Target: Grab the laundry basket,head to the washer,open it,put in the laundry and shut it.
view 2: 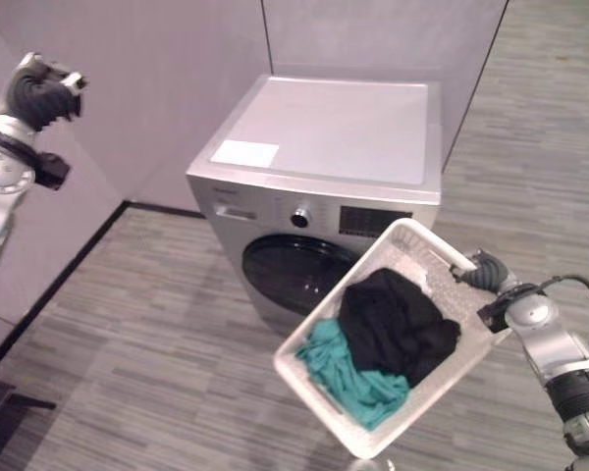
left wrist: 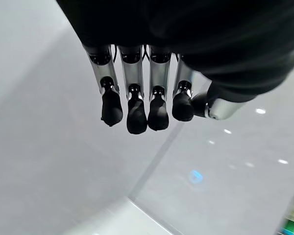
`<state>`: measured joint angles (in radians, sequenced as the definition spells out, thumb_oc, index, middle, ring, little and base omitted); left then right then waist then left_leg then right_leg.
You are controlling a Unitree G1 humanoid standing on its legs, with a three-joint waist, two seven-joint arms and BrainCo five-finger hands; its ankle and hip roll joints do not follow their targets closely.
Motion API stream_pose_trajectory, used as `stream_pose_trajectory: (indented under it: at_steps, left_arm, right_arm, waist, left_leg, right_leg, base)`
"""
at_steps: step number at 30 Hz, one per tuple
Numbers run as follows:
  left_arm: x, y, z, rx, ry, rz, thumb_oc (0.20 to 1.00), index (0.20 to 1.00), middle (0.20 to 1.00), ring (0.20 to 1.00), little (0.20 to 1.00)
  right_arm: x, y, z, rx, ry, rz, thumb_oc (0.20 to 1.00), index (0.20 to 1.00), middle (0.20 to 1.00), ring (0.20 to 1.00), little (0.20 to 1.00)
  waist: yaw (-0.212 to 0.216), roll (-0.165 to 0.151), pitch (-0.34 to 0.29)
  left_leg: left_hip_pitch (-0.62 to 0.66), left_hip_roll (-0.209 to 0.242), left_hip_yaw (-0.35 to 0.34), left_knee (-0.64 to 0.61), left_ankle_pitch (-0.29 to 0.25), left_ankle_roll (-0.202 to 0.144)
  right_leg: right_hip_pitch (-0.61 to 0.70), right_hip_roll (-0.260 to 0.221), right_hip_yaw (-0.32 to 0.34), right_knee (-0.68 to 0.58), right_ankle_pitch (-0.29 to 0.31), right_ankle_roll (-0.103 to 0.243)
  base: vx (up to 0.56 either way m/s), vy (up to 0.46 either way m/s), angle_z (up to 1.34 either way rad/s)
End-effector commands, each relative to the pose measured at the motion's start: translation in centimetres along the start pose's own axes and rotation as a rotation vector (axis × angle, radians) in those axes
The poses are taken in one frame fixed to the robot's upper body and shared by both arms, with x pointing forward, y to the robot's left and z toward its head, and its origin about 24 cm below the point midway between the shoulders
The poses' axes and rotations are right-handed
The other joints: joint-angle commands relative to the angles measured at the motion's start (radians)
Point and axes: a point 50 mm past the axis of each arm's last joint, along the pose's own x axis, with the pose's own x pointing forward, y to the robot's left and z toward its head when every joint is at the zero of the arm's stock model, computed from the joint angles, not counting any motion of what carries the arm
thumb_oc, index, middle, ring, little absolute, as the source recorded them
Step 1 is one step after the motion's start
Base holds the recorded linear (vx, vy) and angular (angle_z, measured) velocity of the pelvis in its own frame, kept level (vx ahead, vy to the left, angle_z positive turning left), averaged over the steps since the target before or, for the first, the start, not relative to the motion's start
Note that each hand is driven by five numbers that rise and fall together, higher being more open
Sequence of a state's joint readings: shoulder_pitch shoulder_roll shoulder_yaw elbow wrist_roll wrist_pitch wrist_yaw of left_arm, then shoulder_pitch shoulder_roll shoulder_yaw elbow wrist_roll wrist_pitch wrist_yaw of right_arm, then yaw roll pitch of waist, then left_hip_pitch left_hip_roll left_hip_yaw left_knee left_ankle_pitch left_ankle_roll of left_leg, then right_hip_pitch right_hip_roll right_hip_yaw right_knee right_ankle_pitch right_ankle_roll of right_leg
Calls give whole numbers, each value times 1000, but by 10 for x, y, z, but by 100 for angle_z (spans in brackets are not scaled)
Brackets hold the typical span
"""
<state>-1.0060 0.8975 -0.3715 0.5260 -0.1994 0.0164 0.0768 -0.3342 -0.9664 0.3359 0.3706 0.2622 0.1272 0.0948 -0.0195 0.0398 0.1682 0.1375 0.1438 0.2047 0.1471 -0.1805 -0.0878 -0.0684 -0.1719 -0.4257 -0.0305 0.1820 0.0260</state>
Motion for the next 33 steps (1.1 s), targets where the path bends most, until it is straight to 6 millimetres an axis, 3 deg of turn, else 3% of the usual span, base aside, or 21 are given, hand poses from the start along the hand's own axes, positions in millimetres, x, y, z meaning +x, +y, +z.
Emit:
stream_pose_trajectory:
  at_steps: [1, 2, 3, 4, 5, 6, 8, 9, 10, 11, 12, 14, 15, 19, 20, 22, 24, 25, 27, 33]
  left_arm:
    - [9, 11, 14, 14, -40, 49, 200, 200, 200, 200, 200]
    - [11, 12, 17, 9, -42, 58, 200, 200, 200, 200, 200]
    - [12, 15, 18, -1, -44, 63, 200, 200, 200, 200, 200]
    - [11, 14, 19, -13, -47, 63, 200, 200, 200, 200, 200]
    - [11, 14, 19, -13, -47, 65, 200, 200, 200, 200, 200]
    - [12, 15, 22, -16, -54, 67, 200, 200, 200, 200, 200]
    - [15, 16, 29, -4, -69, 69, 200, 200, 200, 200, 200]
    - [15, 16, 29, -3, -70, 69, 200, 200, 200, 200, 200]
    - [16, 15, 33, 6, -81, 62, 200, 200, 200, 200, 200]
    - [16, 14, 34, 11, -86, 55, 200, 200, 200, 200, 200]
    - [15, 14, 32, 22, -85, 51, 200, 200, 200, 200, 200]
    - [16, 9, 31, 40, -80, 39, 200, 200, 200, 200, 200]
    - [19, 2, 32, 59, -71, 16, 200, 200, 200, 200, 200]
    - [23, -7, 35, 108, -70, -21, 200, 200, 200, 200, 200]
    - [23, -7, 35, 108, -70, -20, 200, 200, 200, 200, 200]
    - [21, -8, 31, 131, -62, -31, 200, 200, 200, 200, 200]
    - [20, -8, 27, 142, -53, -35, 200, 200, 200, 200, 200]
    - [17, -12, 19, 166, -30, -57, 200, 200, 200, 200, 200]
    - [16, -18, 17, 177, -29, -72, 200, 200, 200, 200, 200]
    - [20, -45, 23, 183, -47, -142, 200, 200, 200, 200, 200]
  right_arm:
    - [-8, -118, 113, 204, -417, -485, 200, 200, 200, 200, 200]
    - [-6, -118, 124, 203, -439, -475, 200, 200, 200, 200, 200]
    - [-4, -119, 129, 208, -444, -474, 200, 200, 200, 200, 200]
    - [-2, -117, 134, 225, -460, -465, 200, 200, 200, 200, 200]
    - [-2, -118, 135, 225, -461, -466, 200, 200, 200, 200, 200]
    - [1, -114, 142, 245, -482, -451, 200, 200, 200, 200, 200]
    - [1, -110, 149, 231, -504, -430, 200, 200, 200, 200, 200]
    - [1, -109, 149, 232, -504, -430, 200, 200, 200, 200, 200]
    - [2, -106, 153, 231, -521, -417, 200, 200, 200, 200, 200]
    - [4, -106, 153, 236, -521, -416, 200, 200, 200, 200, 200]
    - [10, -99, 151, 245, -496, -390, 200, 200, 200, 200, 200]
    - [16, -92, 147, 296, -487, -360, 200, 200, 200, 200, 200]
    - [18, -89, 150, 317, -501, -347, 200, 200, 200, 200, 200]
    - [18, -74, 185, 314, -609, -248, 200, 200, 200, 200, 200]
    - [18, -74, 185, 314, -609, -248, 200, 200, 200, 200, 200]
    - [10, -59, 212, 285, -725, -138, 200, 200, 200, 200, 200]
    - [7, -54, 219, 278, -751, -99, 200, 200, 200, 200, 200]
    - [-6, -42, 234, 240, -844, 10, 200, 200, 200, 200, 200]
    - [-16, -38, 242, 217, -897, 53, 200, 200, 200, 200, 200]
    - [-25, -55, 267, 246, -973, 7, 200, 200, 200, 200, 200]
  waist:
    - [66, -58, -91]
    - [77, -64, -83]
    - [84, -63, -72]
    - [100, -69, -65]
    - [97, -65, -64]
    - [106, -83, -52]
    - [116, -102, -47]
    - [117, -106, -47]
    - [135, -120, -49]
    - [149, -122, -48]
    - [160, -118, -60]
    - [160, -115, -82]
    - [164, -119, -90]
    - [185, -132, -115]
    - [185, -131, -115]
    - [206, -134, -124]
    - [214, -133, -128]
    - [219, -129, -143]
    - [213, -131, -151]
    - [209, -144, -174]
  left_leg:
    - [-88, 31, -54, 384, 54, 61]
    - [-141, 68, -80, 511, 122, 47]
    - [-200, 92, -113, 626, 152, 38]
    - [-231, 90, -142, 692, 183, 38]
    - [-238, 94, -148, 701, 183, 35]
    - [-288, 116, -173, 693, 213, 31]
    - [-307, 116, -188, 563, 168, 35]
    - [-301, 113, -184, 555, 169, 37]
    - [-288, 101, -205, 329, 170, 34]
    - [-260, 90, -227, 201, 167, 26]
    - [-213, 87, -245, 135, 141, 15]
    - [-166, 86, -253, 42, 143, 8]
    - [-160, 96, -248, 40, 148, -6]
    - [-108, 56, -241, -10, 124, 6]
    - [-107, 56, -240, -11, 124, 6]
    - [-75, 43, -211, -31, 107, 17]
    - [-63, 39, -195, -36, 103, 22]
    - [-37, 32, -164, -60, 95, 31]
    - [-33, 29, -150, -84, 101, 32]
    - [-36, 26, -144, -149, 129, 29]
  right_leg:
    - [53, -21, 62, 55, -162, 93]
    - [79, 20, 69, 37, -184, 55]
    - [96, 53, 71, 25, -200, 24]
    - [114, 69, 77, 18, -213, 7]
    - [114, 73, 74, 17, -214, 4]
    - [133, 83, 67, 12, -236, -2]
    - [141, 81, 76, 12, -245, 9]
    - [142, 77, 77, 13, -246, 10]
    - [140, 66, 76, 12, -236, 19]
    - [149, 64, 79, 12, -238, 26]
    - [154, 69, 90, 21, -242, 31]
    - [175, 75, 88, 18, -252, 37]
    - [187, 79, 83, 19, -258, 38]
    - [207, 46, 79, 28, -249, 58]
    - [208, 45, 80, 28, -249, 58]
    - [205, 24, 86, 42, -239, 75]
    - [203, 15, 93, 45, -234, 82]
    - [206, -3, 95, 39, -216, 100]
    - [201, -10, 91, 31, -207, 108]
    - [177, -16, 77, -2, -180, 122]
  base:
    - [205, -387, -26]
    - [142, -369, -36]
    - [137, -302, -33]
    - [59, -160, -49]
    - [134, -119, -58]
    - [134, -55, -43]
    - [171, 11, 7]
    - [111, 127, 26]
    - [95, 130, 13]
    - [165, 175, 18]
    - [124, 79, 7]
    - [169, 54, -35]
    - [186, 57, -43]
    - [93, 120, -10]
    - [42, 128, -38]
    - [18, 143, -25]
    - [6, 116, -34]
    - [11, 104, -28]
    - [-19, 105, -12]
    - [-35, 41, 3]
